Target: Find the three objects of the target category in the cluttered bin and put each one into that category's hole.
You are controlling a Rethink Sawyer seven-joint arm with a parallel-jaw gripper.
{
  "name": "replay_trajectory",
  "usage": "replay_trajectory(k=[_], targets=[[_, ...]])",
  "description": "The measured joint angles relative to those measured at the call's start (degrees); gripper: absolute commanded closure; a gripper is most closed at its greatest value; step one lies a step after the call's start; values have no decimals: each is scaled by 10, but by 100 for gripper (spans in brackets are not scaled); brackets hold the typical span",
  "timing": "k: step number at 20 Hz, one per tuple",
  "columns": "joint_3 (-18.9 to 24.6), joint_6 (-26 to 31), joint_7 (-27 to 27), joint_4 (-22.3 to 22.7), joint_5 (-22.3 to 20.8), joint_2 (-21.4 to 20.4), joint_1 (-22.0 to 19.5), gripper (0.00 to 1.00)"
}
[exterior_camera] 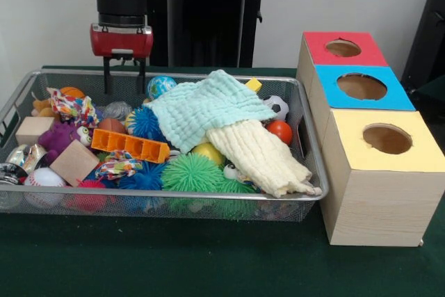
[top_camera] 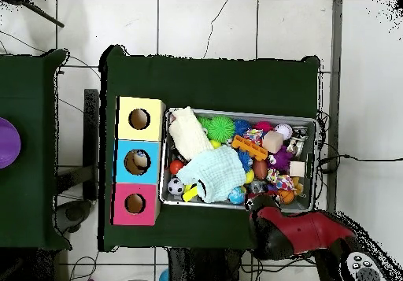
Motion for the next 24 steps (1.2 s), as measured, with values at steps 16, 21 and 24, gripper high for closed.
replay_trajectory(k=[16, 21, 24], targets=[[7, 0, 0, 0, 0, 0, 4, 0], [25, 0, 0, 0, 1, 0, -16, 0], [33, 2, 0, 0, 1, 0, -24, 0]])
